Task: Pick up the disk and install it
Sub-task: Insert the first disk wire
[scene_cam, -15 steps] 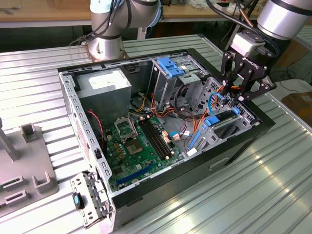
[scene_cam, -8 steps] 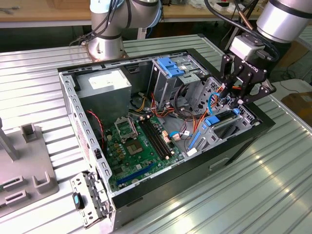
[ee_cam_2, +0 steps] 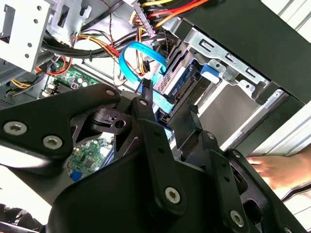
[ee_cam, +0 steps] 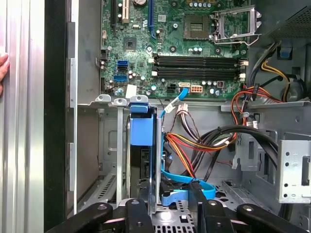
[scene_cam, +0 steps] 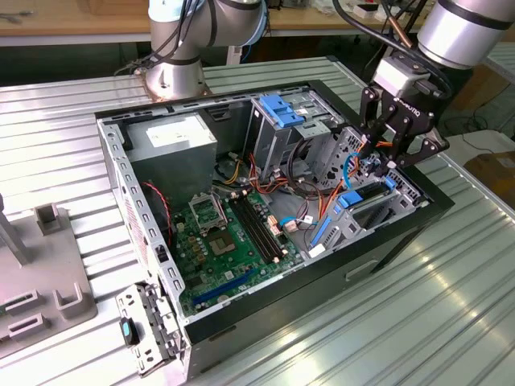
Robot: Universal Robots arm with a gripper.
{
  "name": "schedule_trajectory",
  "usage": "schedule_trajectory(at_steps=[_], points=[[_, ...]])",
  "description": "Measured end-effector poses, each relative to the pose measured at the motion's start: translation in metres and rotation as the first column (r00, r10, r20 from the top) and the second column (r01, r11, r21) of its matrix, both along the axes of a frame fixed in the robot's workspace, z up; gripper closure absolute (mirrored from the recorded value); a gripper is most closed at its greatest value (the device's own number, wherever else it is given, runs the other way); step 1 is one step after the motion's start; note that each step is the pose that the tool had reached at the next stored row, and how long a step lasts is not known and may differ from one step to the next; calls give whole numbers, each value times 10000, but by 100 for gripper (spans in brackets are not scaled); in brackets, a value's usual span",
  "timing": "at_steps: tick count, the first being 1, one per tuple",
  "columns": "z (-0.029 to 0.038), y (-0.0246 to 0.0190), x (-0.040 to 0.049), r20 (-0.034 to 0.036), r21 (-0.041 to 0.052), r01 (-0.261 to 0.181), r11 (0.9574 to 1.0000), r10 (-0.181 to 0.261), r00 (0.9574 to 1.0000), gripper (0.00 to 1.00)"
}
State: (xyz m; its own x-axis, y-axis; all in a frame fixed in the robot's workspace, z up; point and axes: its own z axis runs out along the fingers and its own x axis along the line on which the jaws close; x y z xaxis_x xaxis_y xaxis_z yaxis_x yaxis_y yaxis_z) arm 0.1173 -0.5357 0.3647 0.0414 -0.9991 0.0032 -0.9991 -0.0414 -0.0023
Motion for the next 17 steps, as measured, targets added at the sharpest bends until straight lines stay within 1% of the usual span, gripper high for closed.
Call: schedule_trajectory(at_steps=[1,2,7,8,10,11,12,13,17], points=[[0,0,0,0,1,0,10000,0,10000,57],[0,0,0,0,1,0,10000,0,10000,64],[0,1,1,0,2,0,10000,0,10000,64],[1,0,10,-3,40,2,10000,-2,10000,64],[28,-5,19,-6,302,5,9995,-5,10000,64],[31,-29,21,-6,361,5,9993,-4,10000,64],[31,-70,22,-6,361,5,9993,-5,10000,64],[30,-93,22,-6,361,5,9993,-5,10000,64],[22,-95,22,-6,360,5,9994,-5,10000,64]])
